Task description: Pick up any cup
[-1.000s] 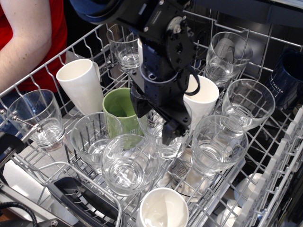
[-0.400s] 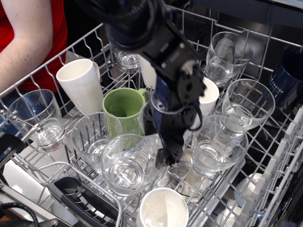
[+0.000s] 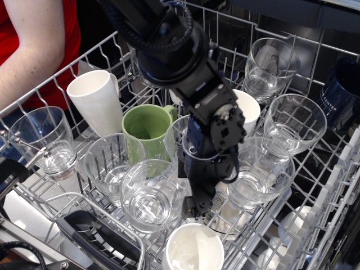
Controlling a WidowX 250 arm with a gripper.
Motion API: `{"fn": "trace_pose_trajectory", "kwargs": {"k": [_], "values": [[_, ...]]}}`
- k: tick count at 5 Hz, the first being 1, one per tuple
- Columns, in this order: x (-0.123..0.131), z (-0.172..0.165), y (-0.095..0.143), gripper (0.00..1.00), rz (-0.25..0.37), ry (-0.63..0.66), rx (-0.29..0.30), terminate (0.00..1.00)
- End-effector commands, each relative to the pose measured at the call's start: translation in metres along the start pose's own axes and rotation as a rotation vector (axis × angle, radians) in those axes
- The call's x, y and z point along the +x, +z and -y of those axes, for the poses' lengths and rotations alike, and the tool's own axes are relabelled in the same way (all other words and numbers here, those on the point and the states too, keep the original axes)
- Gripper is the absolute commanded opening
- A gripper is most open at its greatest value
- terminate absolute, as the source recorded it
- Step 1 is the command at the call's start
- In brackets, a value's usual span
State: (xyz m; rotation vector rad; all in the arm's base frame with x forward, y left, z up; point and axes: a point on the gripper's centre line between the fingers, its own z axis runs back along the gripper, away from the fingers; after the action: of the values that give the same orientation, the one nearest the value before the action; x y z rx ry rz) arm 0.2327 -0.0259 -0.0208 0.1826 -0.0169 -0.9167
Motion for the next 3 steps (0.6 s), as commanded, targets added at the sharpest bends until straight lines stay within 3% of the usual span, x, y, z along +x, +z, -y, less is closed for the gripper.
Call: {"fn": "trace_pose_trajectory", "kwargs": {"k": [1,3], "values": [[0.001,0.011,-0.02,1.0,-0.02,-0.064,0.057,0.0],[0.003,0.031,-0.03,1.0,-0.013,-0.051,0.082,0.0]]}}
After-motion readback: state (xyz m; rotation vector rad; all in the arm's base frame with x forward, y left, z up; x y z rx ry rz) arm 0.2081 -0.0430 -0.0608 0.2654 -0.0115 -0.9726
